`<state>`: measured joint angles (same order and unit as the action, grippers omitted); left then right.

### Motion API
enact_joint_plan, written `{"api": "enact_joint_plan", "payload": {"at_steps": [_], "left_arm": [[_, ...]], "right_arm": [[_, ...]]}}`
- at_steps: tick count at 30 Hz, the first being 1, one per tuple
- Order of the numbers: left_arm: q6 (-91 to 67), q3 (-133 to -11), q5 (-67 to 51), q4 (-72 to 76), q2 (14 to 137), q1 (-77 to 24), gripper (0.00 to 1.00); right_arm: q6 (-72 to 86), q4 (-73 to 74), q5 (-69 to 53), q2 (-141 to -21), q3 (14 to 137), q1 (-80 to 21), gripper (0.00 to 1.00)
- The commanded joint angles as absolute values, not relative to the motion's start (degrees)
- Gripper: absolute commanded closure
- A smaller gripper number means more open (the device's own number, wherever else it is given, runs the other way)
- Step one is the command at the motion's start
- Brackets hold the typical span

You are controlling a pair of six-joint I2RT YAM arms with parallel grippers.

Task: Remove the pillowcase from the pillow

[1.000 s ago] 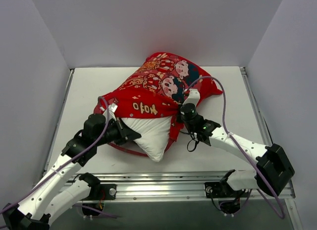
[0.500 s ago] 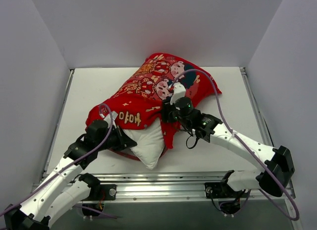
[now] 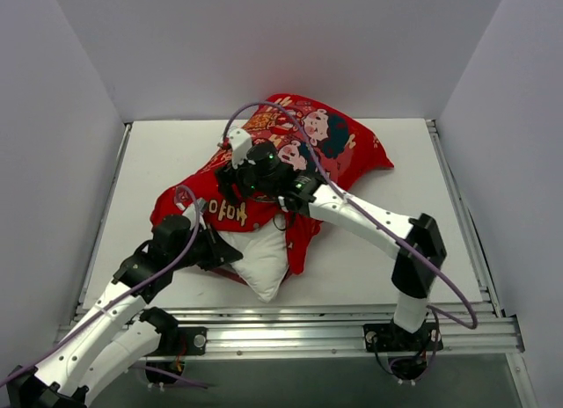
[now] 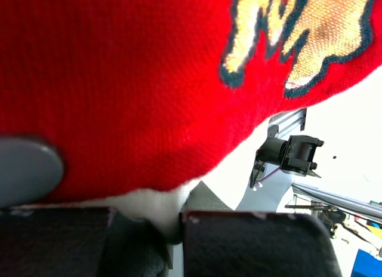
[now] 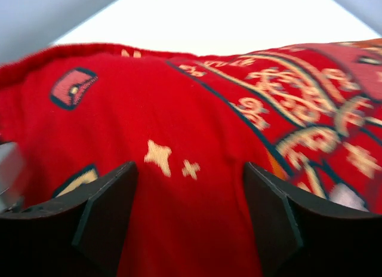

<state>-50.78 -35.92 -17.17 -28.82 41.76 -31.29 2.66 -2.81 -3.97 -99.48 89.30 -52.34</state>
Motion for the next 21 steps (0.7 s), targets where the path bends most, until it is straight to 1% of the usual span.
{"api": "enact_joint_plan", "payload": {"at_steps": [1,3,5,6,8,9,11,12,16,21], "left_arm": [[-48.96,-35.95,-16.88,-23.73,39.64,-31.38,0.98],[-48.96,-35.77,-16.79,-24.08,39.11,-31.38,0.98],[-48.96,-35.86,-16.7,-24.43,38.5,-31.38,0.98],[-48.87,-36.03,-16.61,-25.04,38.24,-31.29,0.98],[-48.69,-36.3,-16.44,-25.75,37.36,-31.46,0.98],[-48.52,-36.47,-16.44,-26.62,37.09,-31.46,0.98],[-48.43,-37.26,-16.43,-27.59,35.95,-31.46,0.98],[-48.25,-37.96,-16.78,-28.55,35.25,-31.46,0.98],[-47.03,-39.37,-20.28,-29.53,33.14,-31.55,0.98],[-43.86,-41.22,-22.59,-32.69,28.93,-31.64,0.98]], "right_arm": [[-1.58,-0.27,-8.17,-105.89,96.65,-52.91,0.33],[-2.81,2.11,-8.7,-110.1,99.13,-53.0,0.33],[-3.51,2.72,-5.82,-112.14,101.33,-52.82,0.37],[-4.12,2.9,-3.97,-113.98,101.95,-52.74,0.49],[-4.39,3.77,-0.02,-116.26,103.96,-51.86,0.65],[-4.22,3.95,5.05,-116.98,104.5,-51.33,0.82],[-3.35,3.96,10.25,-118.03,106.16,-49.84,0.97],[-2.03,4.3,15.5,-119.08,106.87,-47.83,1.0],[2.44,7.63,25.21,-122.16,111.61,-41.41,1.0],[9.04,9.84,29.62,-123.31,113.38,-33.5,1.0]]}}
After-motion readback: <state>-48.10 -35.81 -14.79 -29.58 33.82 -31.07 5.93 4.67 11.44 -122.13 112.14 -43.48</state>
